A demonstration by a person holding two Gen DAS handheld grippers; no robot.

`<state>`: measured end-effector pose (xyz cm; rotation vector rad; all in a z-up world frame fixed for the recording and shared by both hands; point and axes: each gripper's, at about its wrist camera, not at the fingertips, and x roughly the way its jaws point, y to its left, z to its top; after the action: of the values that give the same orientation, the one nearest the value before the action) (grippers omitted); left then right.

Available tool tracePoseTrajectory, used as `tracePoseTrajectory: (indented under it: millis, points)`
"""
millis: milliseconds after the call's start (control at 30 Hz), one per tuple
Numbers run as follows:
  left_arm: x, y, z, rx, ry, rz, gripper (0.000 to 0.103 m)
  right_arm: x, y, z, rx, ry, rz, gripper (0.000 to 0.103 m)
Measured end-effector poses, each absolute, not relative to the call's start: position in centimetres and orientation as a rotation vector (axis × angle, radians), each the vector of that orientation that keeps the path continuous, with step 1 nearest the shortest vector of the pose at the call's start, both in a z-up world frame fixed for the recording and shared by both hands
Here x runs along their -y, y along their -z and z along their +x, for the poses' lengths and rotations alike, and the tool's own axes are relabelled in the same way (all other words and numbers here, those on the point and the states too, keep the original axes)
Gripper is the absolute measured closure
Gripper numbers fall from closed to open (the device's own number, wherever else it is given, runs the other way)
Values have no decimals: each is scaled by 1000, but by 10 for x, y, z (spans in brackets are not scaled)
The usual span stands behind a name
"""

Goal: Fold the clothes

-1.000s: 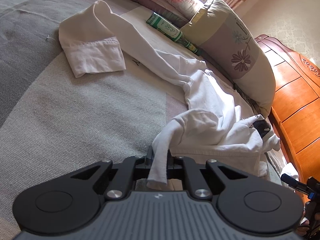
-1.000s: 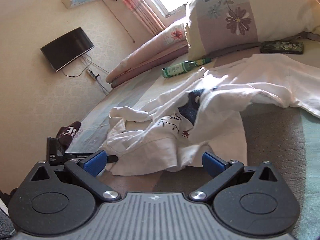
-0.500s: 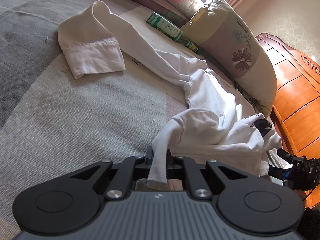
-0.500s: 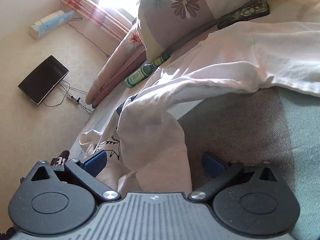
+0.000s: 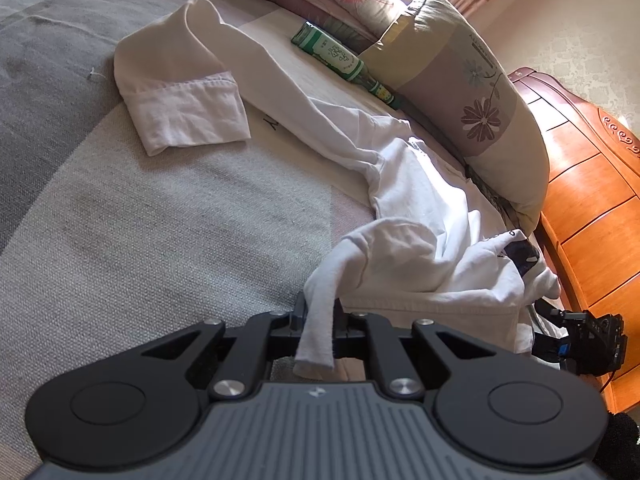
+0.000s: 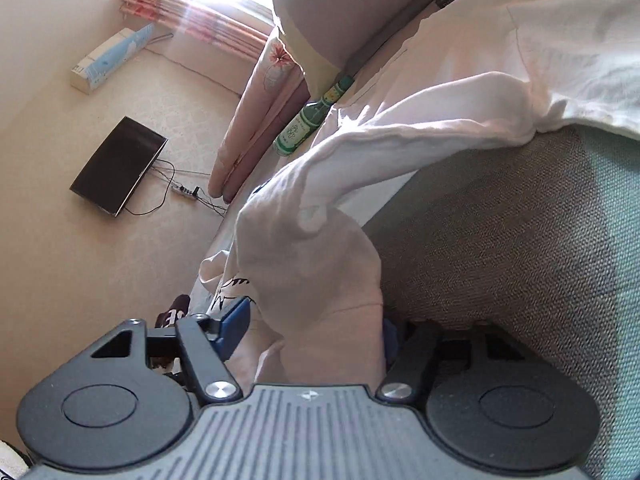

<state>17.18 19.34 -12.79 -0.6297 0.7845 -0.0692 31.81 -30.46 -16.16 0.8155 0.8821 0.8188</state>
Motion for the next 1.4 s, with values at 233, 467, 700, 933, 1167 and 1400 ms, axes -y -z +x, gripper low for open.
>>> tracePoseTrajectory:
  millis: [233,467,700,933,1167,1400]
  points:
    - [-196,130,174,-788,67,-650,92,306,174,308,-899,-784,782,84]
    - [-186,108,169,-805,76,-630,98,304,139,285,-906,-686,668,88]
    - [-170,75,144,-774,199,-654,98,352,85,226,-823,-640,634,89]
    - [-152,48,117,-753,317,-683,98,387,52,163,-826,-593,594,89]
    - [-150,70,110,-810,288,-699,98,415,67,137,-851,-532,663,92]
    - [-147,91,104,-867,259,-715,99,419,101,132,-919,-508,732,89]
